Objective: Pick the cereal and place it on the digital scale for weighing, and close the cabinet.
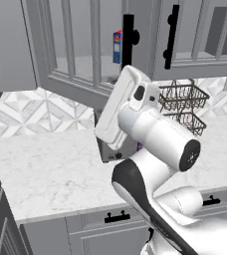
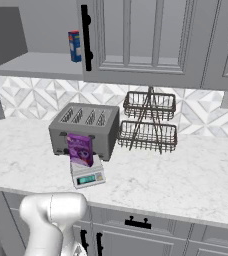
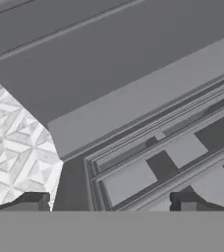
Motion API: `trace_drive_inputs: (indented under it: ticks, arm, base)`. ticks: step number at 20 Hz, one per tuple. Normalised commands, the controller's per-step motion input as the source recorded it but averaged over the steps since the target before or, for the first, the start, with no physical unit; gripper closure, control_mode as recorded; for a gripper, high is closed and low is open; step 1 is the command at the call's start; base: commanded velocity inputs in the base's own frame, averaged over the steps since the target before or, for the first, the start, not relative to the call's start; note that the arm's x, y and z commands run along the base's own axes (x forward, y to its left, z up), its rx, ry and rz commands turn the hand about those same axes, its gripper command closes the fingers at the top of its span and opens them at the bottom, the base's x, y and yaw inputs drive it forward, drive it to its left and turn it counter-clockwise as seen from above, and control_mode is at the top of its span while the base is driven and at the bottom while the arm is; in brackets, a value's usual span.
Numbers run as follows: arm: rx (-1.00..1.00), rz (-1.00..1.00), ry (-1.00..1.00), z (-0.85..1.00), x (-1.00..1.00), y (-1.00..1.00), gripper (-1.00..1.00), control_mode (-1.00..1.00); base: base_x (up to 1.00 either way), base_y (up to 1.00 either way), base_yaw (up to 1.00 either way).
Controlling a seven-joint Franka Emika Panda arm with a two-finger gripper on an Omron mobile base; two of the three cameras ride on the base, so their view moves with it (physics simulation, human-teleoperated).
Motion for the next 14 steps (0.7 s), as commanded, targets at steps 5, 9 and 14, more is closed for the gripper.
trace_drive_inputs:
  ticks: [5, 9, 14]
  arm:
    - [0.16, -0.07, 0.06, -0.01, 1.00, -0.56, -1.00, -1.00]
    - [0.08, -0.01, 0.10, -0.08, 1.00, -0.15, -1.00, -1.00]
    - [0.03, 0.00, 0.03, -0.02, 0.98, -0.03, -1.00, -1.00]
  base:
    - [0.00, 0.00, 0.00]
    - [0.00, 0.00, 0.00]
    - [0.00, 0.00, 0.00]
